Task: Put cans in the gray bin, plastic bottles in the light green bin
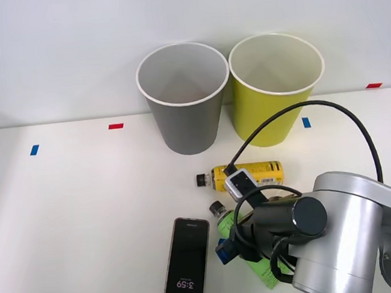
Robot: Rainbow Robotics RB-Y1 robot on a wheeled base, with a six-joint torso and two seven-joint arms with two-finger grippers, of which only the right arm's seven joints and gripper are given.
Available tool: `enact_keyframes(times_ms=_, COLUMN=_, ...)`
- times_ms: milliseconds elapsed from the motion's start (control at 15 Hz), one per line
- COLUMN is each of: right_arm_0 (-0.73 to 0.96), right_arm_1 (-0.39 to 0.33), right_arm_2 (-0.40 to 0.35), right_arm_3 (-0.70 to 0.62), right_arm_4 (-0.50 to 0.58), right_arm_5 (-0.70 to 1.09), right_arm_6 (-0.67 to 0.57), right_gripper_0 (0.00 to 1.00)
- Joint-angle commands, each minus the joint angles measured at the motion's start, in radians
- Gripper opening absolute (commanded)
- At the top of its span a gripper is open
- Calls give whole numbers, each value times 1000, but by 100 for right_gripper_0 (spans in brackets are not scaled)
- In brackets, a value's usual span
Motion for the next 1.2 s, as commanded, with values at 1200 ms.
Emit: enact_keyframes(times_ms=1200, right_arm_0=-21, right_arm_1=59, right_arm_2=48, right_arm_3=188, right_arm_4=46, right_arm_5=-92, right_arm_6=23, right_gripper_0=100)
